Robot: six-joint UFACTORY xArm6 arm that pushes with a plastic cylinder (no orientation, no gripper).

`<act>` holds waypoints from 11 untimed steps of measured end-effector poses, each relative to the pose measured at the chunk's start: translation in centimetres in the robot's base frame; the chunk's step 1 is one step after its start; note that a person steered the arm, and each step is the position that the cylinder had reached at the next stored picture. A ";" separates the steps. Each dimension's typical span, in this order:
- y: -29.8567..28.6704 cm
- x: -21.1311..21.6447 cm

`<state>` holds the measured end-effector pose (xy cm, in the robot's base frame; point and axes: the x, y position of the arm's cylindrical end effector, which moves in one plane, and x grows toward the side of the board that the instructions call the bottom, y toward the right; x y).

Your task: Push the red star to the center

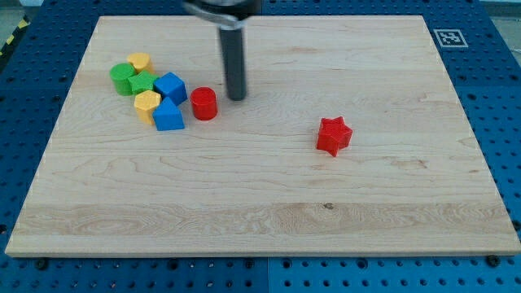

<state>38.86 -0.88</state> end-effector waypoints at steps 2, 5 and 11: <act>19.5 6.0; 19.0 10.5; 9.3 9.0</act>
